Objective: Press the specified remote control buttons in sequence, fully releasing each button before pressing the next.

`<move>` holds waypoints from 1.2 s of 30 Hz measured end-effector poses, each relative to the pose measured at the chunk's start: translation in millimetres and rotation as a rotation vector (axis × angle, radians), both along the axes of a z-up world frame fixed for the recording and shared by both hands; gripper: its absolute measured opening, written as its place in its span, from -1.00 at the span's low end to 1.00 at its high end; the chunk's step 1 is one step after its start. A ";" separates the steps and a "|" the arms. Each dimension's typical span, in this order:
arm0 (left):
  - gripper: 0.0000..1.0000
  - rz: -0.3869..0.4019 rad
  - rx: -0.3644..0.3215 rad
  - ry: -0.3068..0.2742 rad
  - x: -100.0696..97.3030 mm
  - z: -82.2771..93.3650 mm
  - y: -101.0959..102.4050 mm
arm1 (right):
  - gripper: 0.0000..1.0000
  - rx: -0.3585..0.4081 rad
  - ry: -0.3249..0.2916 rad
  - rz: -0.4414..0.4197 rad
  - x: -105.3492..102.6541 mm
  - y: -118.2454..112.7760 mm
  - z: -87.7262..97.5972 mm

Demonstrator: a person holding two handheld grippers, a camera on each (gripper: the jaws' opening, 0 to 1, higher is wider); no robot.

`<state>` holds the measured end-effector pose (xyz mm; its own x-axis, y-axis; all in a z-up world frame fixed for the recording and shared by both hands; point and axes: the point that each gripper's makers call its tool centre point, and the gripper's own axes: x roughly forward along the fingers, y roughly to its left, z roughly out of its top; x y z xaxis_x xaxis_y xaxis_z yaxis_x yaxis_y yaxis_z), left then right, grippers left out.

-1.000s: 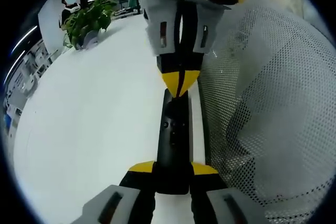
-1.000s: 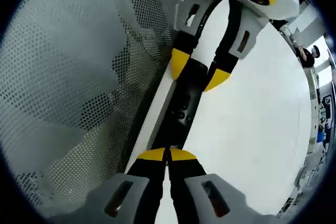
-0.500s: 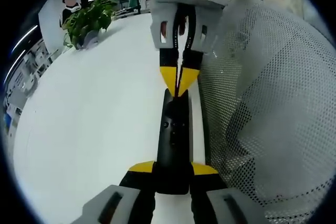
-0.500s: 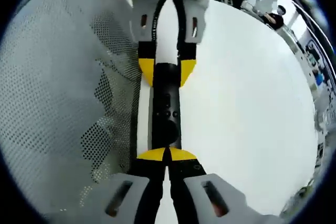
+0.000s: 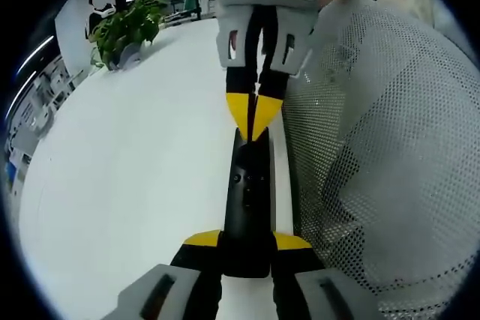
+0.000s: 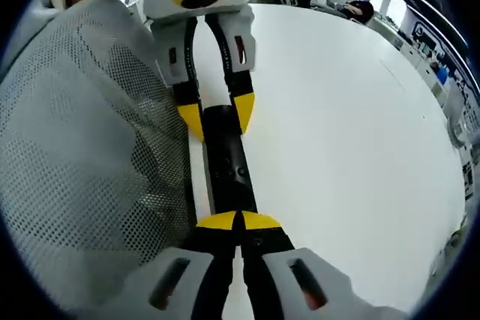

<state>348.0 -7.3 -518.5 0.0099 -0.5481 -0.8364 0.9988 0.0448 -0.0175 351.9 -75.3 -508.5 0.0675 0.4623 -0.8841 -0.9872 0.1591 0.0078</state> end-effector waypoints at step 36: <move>-0.52 -0.002 0.001 0.002 0.6 0.2 -0.2 | -1.00 -0.181 -0.032 0.277 -2.2 1.5 -4.2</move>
<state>348.6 -7.5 -518.2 0.0073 -0.5470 -0.8371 0.9989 0.0424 -0.0190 349.6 -73.7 -512.7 -0.0098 0.3024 -0.9531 -0.9925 -0.1192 -0.0276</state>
